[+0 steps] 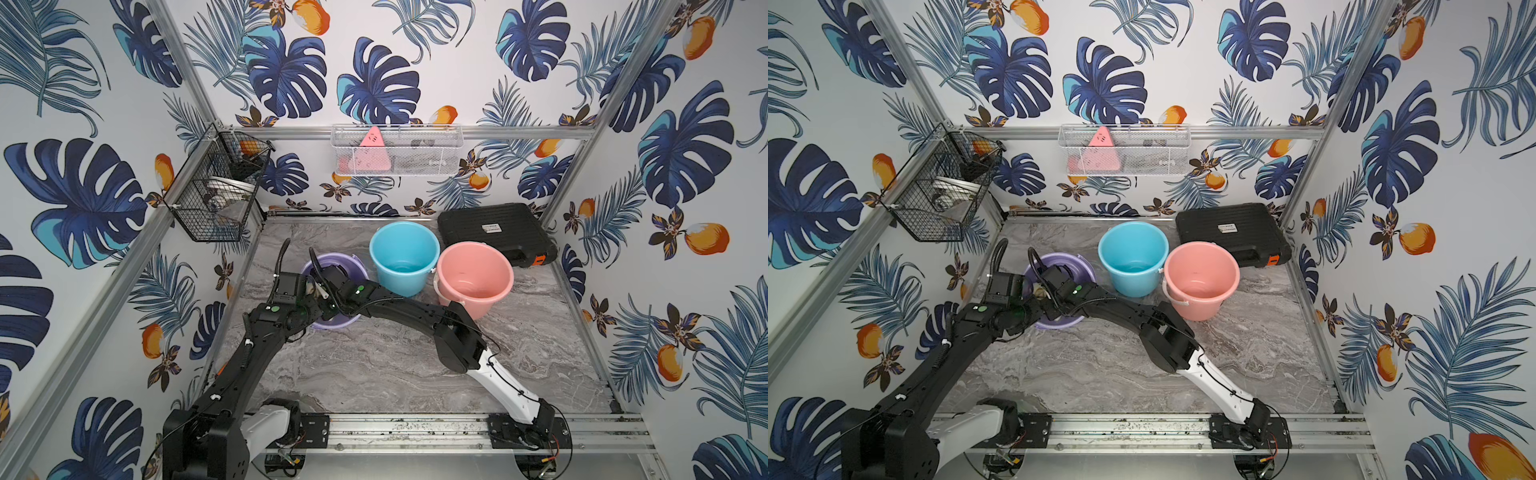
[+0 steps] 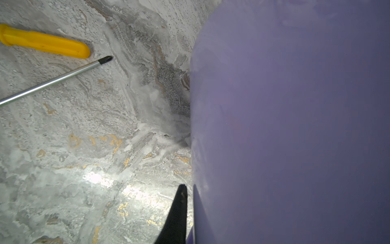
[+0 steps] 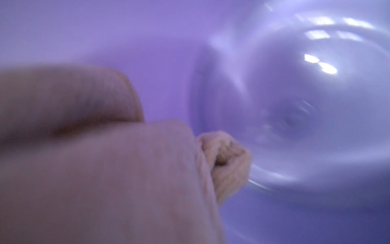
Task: Wipe the inside of the bucket with a cloth
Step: Wipe the dirt from the inside of the bucket.
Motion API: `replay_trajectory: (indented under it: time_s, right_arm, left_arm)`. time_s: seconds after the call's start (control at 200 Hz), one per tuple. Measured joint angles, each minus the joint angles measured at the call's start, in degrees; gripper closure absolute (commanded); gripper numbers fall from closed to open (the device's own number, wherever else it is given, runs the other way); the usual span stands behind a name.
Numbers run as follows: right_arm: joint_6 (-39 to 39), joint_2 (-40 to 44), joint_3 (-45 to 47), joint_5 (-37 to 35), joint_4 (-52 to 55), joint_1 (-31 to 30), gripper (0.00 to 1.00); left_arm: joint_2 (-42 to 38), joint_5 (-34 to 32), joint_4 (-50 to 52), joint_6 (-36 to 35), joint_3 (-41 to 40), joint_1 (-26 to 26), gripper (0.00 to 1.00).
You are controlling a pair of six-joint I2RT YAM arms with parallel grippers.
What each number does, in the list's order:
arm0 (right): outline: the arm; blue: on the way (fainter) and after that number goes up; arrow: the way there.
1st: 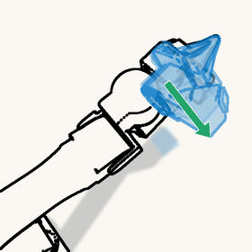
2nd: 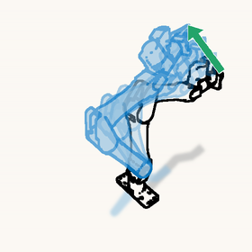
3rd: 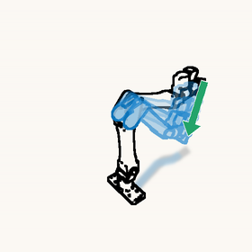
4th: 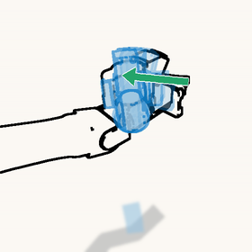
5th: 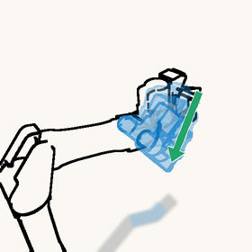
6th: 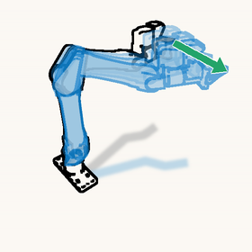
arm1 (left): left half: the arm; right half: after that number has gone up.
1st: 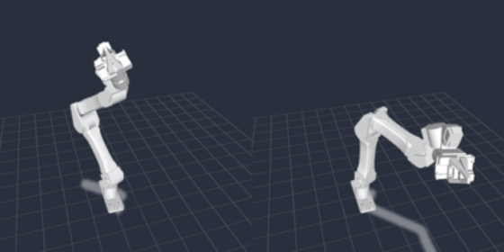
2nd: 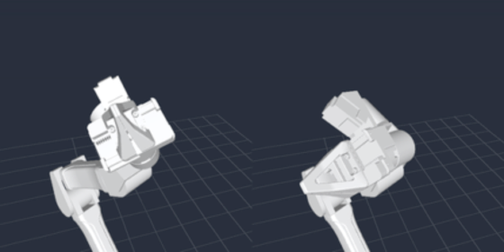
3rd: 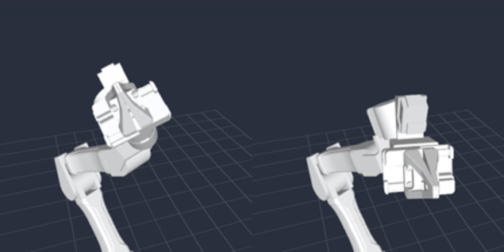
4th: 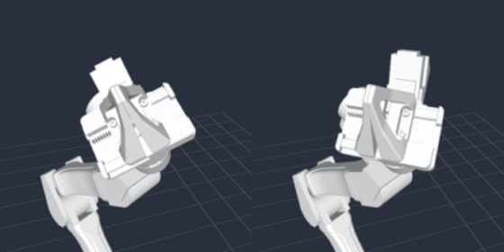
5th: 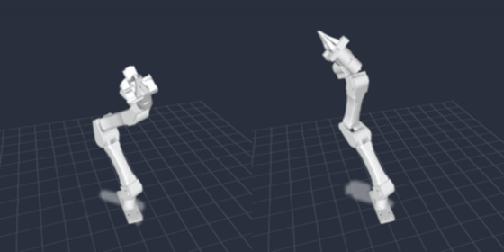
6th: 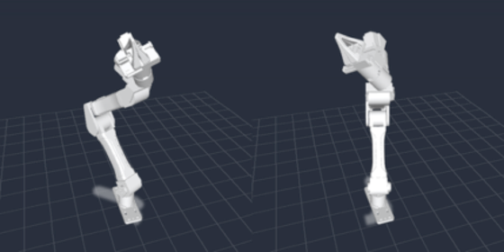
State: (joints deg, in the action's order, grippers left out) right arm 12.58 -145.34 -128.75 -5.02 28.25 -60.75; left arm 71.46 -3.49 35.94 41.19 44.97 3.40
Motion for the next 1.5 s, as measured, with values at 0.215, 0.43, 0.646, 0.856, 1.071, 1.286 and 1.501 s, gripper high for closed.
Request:
replay_trajectory:
  time_s: [0.215,0.43,0.646,0.856,1.071,1.286,1.501]
  right_arm:
    - [0.0,2.8,6.2,-16.1,0.1,-0.7,1.00]
    - [-2.0,1.6,2.8,-31.5,2.1,-0.8,1.00]
    - [-4.6,-0.7,-1.4,-37.7,3.9,-1.7,1.00]
    - [-2.1,-1.8,-4.5,-30.0,10.4,-2.4,1.00]
    - [2.3,6.6,5.7,-10.8,9.1,-2.9,1.00]
    - [6.8,12.9,13.6,2.3,1.6,-3.0,1.00]
    - [8.0,8.6,6.6,-3.5,8.0,-3.3,1.00]
  left_arm:
    - [-1.5,1.0,1.2,-0.2,-0.1,0.3,1.00]
    - [-1.2,2.8,0.6,-0.4,-0.1,0.4,1.00]
    - [-1.5,0.9,0.9,-0.6,0.1,0.4,1.00]
    - [-0.7,0.0,1.1,-0.6,0.5,0.3,1.00]
    - [-0.4,-0.1,1.4,-1.3,0.4,0.3,1.00]
    - [-0.9,-1.0,1.4,-0.6,0.3,0.3,1.00]
    - [-1.9,-4.2,2.6,-0.4,0.6,0.2,1.00]
